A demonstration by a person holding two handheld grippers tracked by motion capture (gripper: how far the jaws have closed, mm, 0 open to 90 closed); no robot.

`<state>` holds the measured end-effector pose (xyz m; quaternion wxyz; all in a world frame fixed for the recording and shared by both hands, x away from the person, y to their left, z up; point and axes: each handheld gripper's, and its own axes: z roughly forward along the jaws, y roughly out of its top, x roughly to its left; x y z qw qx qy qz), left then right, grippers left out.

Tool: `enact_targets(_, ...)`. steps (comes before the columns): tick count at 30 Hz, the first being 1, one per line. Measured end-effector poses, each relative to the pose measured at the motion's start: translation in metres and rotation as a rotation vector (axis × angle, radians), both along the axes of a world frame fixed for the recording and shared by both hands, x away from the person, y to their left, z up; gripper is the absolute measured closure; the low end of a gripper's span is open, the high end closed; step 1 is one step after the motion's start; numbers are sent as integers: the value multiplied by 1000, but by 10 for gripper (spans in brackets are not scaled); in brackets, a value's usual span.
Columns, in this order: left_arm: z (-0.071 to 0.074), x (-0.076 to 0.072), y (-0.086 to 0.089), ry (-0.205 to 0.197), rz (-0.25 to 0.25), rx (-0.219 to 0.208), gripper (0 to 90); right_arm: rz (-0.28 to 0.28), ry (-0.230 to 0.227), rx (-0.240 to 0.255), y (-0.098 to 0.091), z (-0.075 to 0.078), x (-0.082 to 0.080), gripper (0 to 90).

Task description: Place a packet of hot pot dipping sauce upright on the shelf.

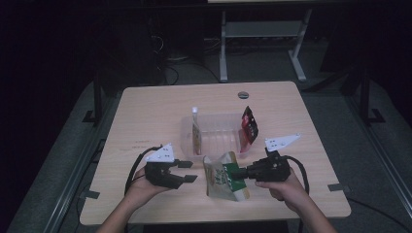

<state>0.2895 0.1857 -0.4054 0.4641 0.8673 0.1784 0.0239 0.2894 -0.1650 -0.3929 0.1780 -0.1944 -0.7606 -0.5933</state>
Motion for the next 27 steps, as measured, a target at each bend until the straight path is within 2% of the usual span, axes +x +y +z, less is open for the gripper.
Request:
enact_targets(2, -3, -2, 1, 1, -9, 16, 434, -5, -11, 9, 0, 4, 2, 900)
enact_targets(7, -12, -5, 2, 34, -18, 51, 399, -14, -35, 28, 1, 13, 4, 900)
enact_targets(13, -19, -5, 5, 52, -17, 92, 371, -50, -58, 63, -2, 24, 6, 900)
enact_targets(14, -20, -4, 6, 43, -15, 96, 370, -55, -65, 66, -2, 27, 7, 900)
enact_targets(20, -21, -2, 9, 53, -6, 93, 371, -88, -95, 84, 0, 42, 14, 900)
enact_targets(27, -24, -2, 9, 63, -13, 110, 370, -146, -128, 102, 3, 62, 29, 900)
